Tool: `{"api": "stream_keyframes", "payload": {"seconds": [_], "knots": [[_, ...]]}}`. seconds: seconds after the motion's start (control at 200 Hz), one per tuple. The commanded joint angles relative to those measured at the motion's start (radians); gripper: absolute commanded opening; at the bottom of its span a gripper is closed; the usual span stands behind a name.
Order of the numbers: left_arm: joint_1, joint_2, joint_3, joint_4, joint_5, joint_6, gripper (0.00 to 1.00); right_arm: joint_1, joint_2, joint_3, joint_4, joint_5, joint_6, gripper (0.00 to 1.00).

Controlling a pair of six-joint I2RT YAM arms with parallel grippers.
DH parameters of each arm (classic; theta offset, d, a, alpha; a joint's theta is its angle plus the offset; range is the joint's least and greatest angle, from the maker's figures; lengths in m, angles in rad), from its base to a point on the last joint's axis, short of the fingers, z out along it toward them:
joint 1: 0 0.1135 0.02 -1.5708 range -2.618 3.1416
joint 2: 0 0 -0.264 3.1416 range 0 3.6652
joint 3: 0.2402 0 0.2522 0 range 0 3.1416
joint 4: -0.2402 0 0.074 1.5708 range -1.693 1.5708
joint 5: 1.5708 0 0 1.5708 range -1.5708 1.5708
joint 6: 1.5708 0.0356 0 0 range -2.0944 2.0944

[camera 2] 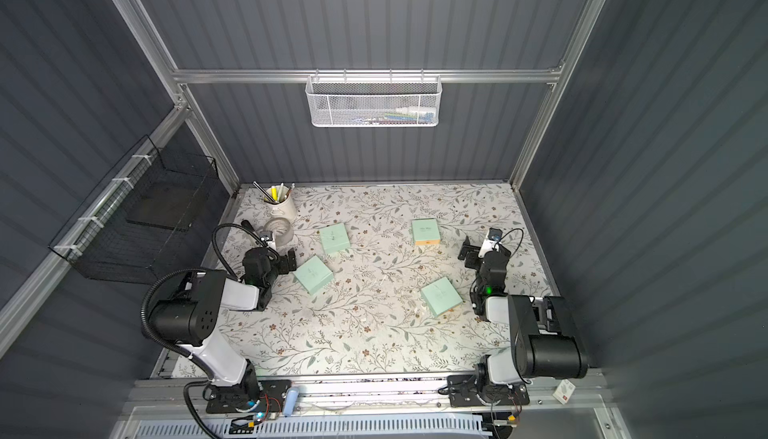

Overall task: Take out the earrings from the drawer-style jewelry box
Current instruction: Move the jewelry box to the center of the board.

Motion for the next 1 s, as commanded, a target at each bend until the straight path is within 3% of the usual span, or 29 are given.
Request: {"api": "stream_keyframes", "payload": {"seconds": [0.0, 0.991], "knots": [[0.007, 0.002, 0.018, -0.008, 0.024, 0.02, 1.0, 0.003, 0.004, -0.004, -0.004, 0.002, -0.006, 0.99], [0.008, 0.0, 0.01, 0.006, 0.012, 0.016, 1.0, 0.002, 0.004, -0.008, 0.002, 0.003, -0.006, 0.99]]}}
